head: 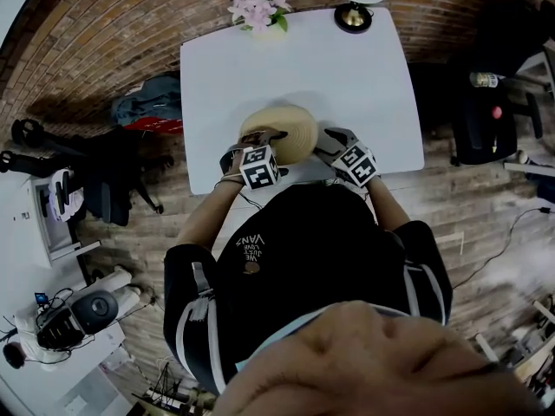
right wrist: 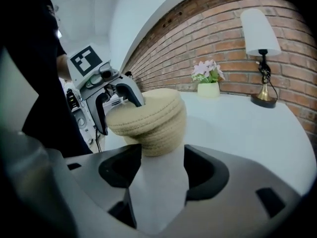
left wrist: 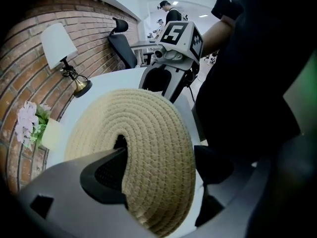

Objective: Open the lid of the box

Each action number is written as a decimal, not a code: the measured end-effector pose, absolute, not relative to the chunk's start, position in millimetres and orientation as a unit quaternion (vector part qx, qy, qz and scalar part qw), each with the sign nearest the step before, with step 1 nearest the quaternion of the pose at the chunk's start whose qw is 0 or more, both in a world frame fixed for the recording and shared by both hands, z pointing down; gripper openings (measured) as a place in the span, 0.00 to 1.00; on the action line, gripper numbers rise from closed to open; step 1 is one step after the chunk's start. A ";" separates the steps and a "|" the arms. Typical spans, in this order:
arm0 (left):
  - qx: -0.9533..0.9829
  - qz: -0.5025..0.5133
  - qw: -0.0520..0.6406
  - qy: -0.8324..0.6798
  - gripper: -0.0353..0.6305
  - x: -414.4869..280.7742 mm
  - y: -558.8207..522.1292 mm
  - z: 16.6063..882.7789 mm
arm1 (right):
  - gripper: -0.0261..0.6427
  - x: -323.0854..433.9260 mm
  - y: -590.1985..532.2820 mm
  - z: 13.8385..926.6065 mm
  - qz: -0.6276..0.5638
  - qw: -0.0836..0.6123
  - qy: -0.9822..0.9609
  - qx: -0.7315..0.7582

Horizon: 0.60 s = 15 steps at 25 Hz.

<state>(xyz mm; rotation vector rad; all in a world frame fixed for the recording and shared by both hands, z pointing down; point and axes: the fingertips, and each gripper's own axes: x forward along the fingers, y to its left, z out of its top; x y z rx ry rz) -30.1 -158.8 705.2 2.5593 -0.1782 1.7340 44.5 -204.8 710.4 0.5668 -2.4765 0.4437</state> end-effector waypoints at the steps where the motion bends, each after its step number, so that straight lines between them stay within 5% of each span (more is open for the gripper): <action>1: 0.826 0.560 0.023 -0.059 0.68 -29.7 -158.9 705.0 | 0.42 43.4 -203.2 711.1 0.149 0.289 -0.925 0.197; 6: 0.826 0.560 0.016 -0.070 0.68 -29.2 -162.1 704.2 | 0.51 26.9 -198.1 704.7 0.071 0.300 -0.940 0.143; 15: 0.825 0.558 0.006 -0.092 0.64 -28.3 -169.2 704.0 | 0.52 18.4 -205.4 702.3 0.057 0.290 -0.945 0.142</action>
